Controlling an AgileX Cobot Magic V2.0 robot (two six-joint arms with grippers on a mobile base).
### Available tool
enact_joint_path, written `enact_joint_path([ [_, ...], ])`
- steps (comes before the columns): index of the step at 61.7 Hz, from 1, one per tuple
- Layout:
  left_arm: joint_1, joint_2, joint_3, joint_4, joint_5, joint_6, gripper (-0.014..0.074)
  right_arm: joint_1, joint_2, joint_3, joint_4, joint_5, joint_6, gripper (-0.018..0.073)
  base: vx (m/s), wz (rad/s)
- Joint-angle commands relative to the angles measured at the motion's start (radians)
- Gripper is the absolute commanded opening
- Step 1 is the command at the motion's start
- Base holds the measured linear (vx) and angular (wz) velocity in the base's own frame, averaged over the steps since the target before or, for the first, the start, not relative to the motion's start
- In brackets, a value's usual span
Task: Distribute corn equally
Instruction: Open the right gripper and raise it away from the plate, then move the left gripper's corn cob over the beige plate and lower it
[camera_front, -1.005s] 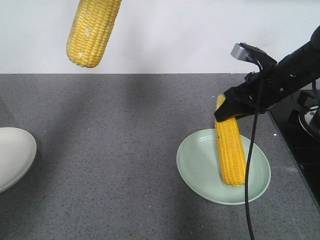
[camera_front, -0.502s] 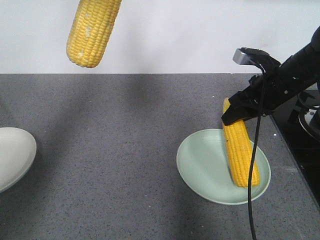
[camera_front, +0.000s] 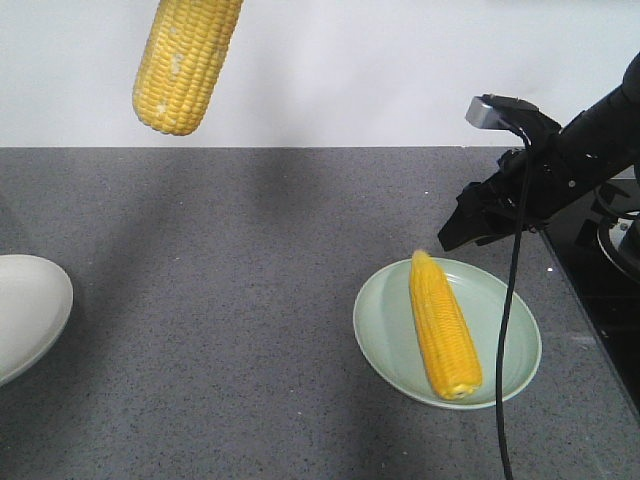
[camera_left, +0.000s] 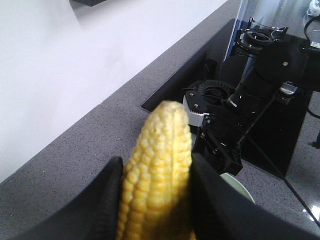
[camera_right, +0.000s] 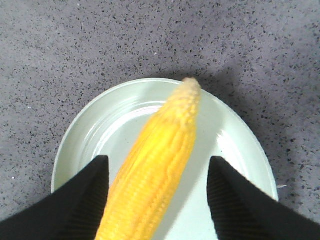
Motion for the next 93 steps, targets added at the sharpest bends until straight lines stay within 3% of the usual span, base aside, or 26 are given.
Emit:
enact_joint_path([
  [1,0.000,-0.040,-0.025,-0.042,-0.028,-0.007,-0.0006,-0.003,-0.058,-0.025,0.069,0.057,-0.005,0.0389,0.00,0.00],
  [9,0.000,-0.040,-0.025,-0.042,-0.028,-0.007,-0.0006,-0.006,-0.088,-0.028,0.179,0.057,-0.011,0.0304,0.00,0.00],
  [24,0.000,-0.040,-0.025,-0.043,-0.028,-0.007,-0.0006,-0.006,-0.240,-0.028,0.402,0.000,-0.142,-0.0015,0.00,0.00],
  [35,0.000,-0.040,-0.025,-0.042,-0.034,-0.007,-0.0006,-0.006,-0.401,-0.028,0.482,-0.073,-0.199,-0.0008,0.00,0.00],
  [55,0.000,-0.041,-0.025,-0.018,-0.028,-0.054,-0.0006,-0.006,-0.640,-0.028,0.405,-0.121,-0.288,-0.0008,0.00,0.00],
  [62,0.000,-0.057,-0.025,0.165,-0.028,-0.130,-0.0006,-0.006,-0.669,-0.028,0.361,-0.116,-0.286,-0.0008,0.00,0.00],
  [74,0.000,-0.106,-0.025,0.666,-0.028,-0.287,-0.0006,-0.006,-0.668,-0.028,0.321,-0.106,-0.265,-0.0008,0.00,0.00],
  [80,0.000,-0.132,-0.013,0.853,-0.028,-0.336,-0.0006,-0.006,-0.668,-0.028,0.321,-0.107,-0.265,-0.0008,0.00,0.00],
  [88,0.027,-0.187,0.072,0.987,-0.028,-0.362,-0.0006,-0.006,-0.667,-0.028,0.321,-0.106,-0.265,-0.0008,0.00,0.00],
  [93,0.069,-0.226,0.180,1.004,-0.028,-0.369,-0.0006,-0.006,-0.667,-0.028,0.321,-0.106,-0.265,-0.0008,0.00,0.00],
])
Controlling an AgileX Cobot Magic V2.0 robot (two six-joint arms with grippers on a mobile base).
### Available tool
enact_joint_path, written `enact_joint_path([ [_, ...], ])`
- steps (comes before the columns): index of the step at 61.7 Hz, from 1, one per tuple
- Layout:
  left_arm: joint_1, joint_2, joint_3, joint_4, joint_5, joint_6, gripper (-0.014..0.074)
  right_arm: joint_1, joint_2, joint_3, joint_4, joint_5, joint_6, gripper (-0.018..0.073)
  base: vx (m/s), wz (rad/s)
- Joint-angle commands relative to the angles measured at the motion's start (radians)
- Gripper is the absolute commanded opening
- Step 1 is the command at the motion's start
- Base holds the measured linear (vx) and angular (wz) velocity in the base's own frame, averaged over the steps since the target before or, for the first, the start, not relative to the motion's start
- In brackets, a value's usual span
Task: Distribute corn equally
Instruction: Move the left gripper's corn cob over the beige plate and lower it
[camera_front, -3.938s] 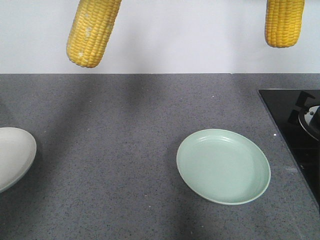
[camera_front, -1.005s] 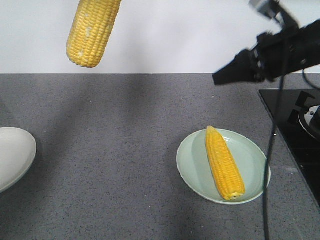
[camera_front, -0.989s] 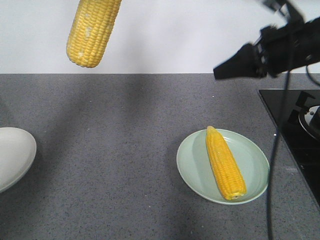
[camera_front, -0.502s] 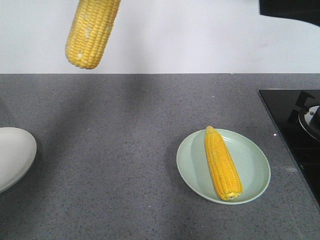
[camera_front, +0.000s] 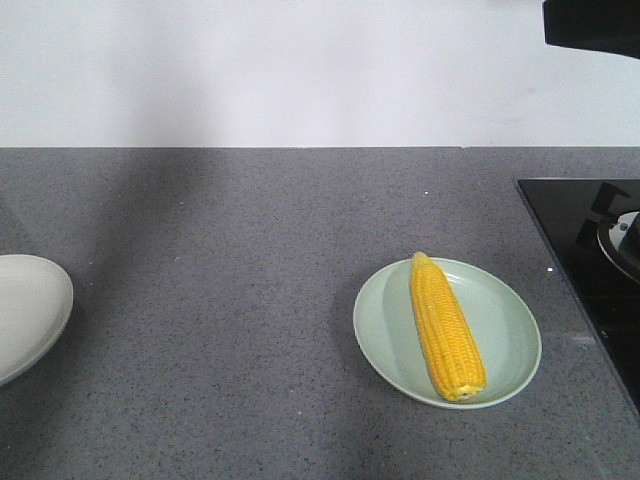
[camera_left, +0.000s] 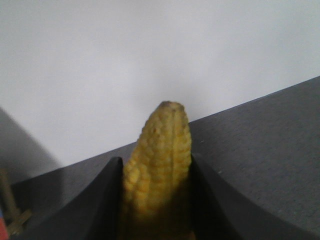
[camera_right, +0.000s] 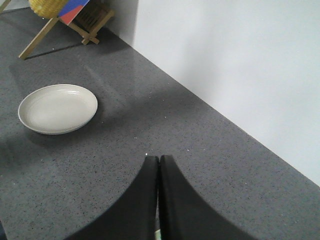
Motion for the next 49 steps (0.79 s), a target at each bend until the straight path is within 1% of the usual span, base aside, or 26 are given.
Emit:
enact_joint_path([
  [1,0.046,-0.079,0.097,0.057,-0.034,-0.028,-0.0006,-0.003,-0.011,-0.024,0.037,-0.046,-0.002,-0.0008,0.00,0.00],
  [4,0.075,-0.100,0.160,0.056,-0.035,-0.044,-0.0006,-0.003,-0.011,-0.024,0.038,-0.046,-0.002,-0.0008,0.00,0.00],
  [9,0.106,-0.119,0.276,0.056,-0.035,-0.056,-0.0006,-0.003,-0.011,-0.024,0.038,-0.046,-0.002,-0.0008,0.00,0.00],
  [16,0.144,-0.121,0.429,0.055,-0.036,-0.055,-0.0006,-0.003,-0.011,-0.024,0.038,-0.040,-0.002,-0.0008,0.00,0.00],
  [27,0.201,-0.097,0.634,0.055,-0.088,-0.057,-0.0006,-0.003,-0.011,-0.024,0.038,-0.022,-0.002,-0.0008,0.00,0.00],
  [31,0.216,-0.082,0.681,0.053,-0.108,-0.057,-0.0006,-0.003,-0.012,-0.024,0.038,-0.022,-0.002,-0.0008,0.00,0.00],
  [40,0.236,-0.048,0.761,0.015,-0.155,-0.057,-0.0006,-0.003,-0.012,-0.024,0.042,-0.022,-0.002,-0.0008,0.00,0.00],
  [49,0.236,-0.015,0.770,0.003,-0.170,-0.056,-0.0005,-0.003,-0.012,-0.024,0.042,-0.022,-0.002,-0.0008,0.00,0.00],
])
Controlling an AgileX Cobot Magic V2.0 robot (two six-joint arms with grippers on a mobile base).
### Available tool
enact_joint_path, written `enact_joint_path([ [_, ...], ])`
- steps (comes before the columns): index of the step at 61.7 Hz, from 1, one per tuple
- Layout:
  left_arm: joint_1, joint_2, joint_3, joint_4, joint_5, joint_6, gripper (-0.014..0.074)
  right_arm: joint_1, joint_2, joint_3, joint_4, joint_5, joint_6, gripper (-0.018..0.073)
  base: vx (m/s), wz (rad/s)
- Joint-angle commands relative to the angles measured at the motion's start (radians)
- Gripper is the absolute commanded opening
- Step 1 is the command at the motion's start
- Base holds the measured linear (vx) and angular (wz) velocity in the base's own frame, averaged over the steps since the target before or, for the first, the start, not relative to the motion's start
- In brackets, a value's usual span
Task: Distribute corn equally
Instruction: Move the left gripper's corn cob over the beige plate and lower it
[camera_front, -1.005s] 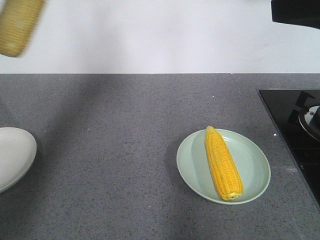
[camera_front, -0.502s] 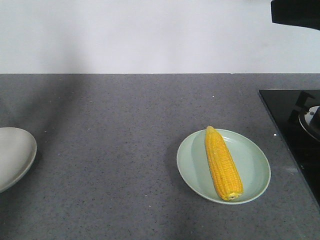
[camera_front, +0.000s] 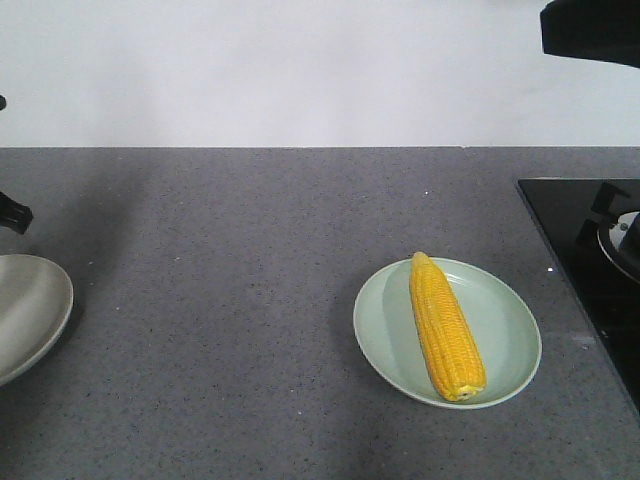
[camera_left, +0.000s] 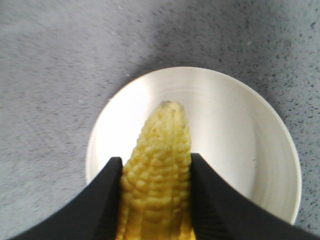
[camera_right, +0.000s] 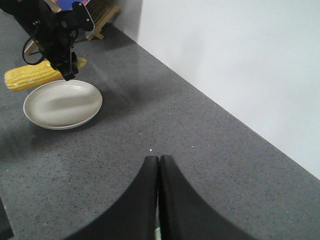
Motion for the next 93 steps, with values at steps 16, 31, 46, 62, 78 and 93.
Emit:
enact_joint_path([
  [16,0.002,-0.009,-0.021,-0.004,-0.080,-0.009,0.0004,-0.003,-0.012,-0.024,0.043,-0.041,-0.002,-0.0008,0.00,0.00],
  [31,0.002,0.025,-0.020,-0.041,-0.051,0.010,0.0038,-0.003,-0.012,-0.024,0.043,-0.039,-0.002,-0.0008,0.00,0.00],
  [46,0.002,0.048,-0.020,-0.046,-0.027,0.010,0.0126,-0.003,-0.012,-0.024,0.043,-0.039,-0.003,-0.0008,0.00,0.00],
  [62,0.002,0.049,-0.014,-0.046,-0.014,0.010,0.0291,-0.003,-0.012,-0.024,0.043,-0.039,-0.003,-0.0008,0.00,0.00],
  [78,0.002,0.049,-0.014,-0.046,-0.012,0.009,0.0365,-0.003,-0.012,-0.024,0.043,-0.039,-0.003,-0.0008,0.00,0.00],
  [93,0.002,0.049,-0.014,-0.046,-0.012,0.009,0.0365,-0.003,-0.012,-0.024,0.043,-0.035,-0.003,-0.0008,0.00,0.00],
])
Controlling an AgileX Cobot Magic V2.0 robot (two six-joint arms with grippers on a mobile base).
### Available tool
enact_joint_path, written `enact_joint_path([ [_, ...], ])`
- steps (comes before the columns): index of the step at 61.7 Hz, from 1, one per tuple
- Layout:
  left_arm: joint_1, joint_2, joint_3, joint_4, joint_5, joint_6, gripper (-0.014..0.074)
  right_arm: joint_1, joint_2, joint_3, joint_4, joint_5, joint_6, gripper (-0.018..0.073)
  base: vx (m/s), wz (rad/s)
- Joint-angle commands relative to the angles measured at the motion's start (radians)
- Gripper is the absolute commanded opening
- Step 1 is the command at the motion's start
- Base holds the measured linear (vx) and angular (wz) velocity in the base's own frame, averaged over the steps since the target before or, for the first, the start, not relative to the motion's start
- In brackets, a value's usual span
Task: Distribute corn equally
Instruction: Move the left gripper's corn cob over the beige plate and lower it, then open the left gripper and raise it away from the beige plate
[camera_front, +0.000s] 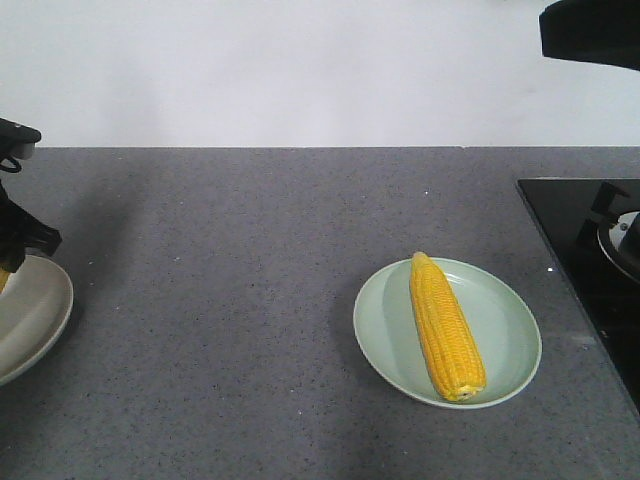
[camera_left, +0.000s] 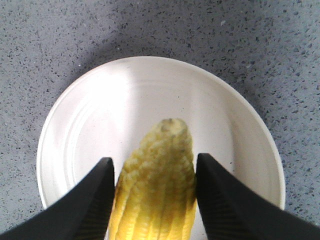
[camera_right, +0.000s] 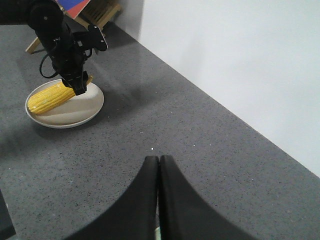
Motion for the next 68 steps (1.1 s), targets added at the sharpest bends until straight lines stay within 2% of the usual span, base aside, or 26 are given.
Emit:
enact_joint_path([
  [1,0.002,-0.038,-0.023,0.010,-0.017,-0.005,0.0365,-0.003,-0.012,-0.024,0.043,-0.042,-0.003,-0.0008,0.00,0.00],
  [27,0.002,-0.038,-0.023,0.008,-0.023,-0.014,0.0366,-0.003,-0.012,-0.024,0.044,-0.020,0.008,-0.0008,0.00,0.00],
  [45,0.002,-0.038,-0.023,-0.028,-0.021,-0.014,0.0368,-0.003,-0.012,-0.024,0.044,-0.020,0.028,-0.0008,0.00,0.00],
  [68,0.002,-0.038,-0.023,-0.040,-0.014,-0.014,0.0463,-0.003,-0.012,-0.024,0.044,-0.020,0.028,-0.0008,0.00,0.00],
])
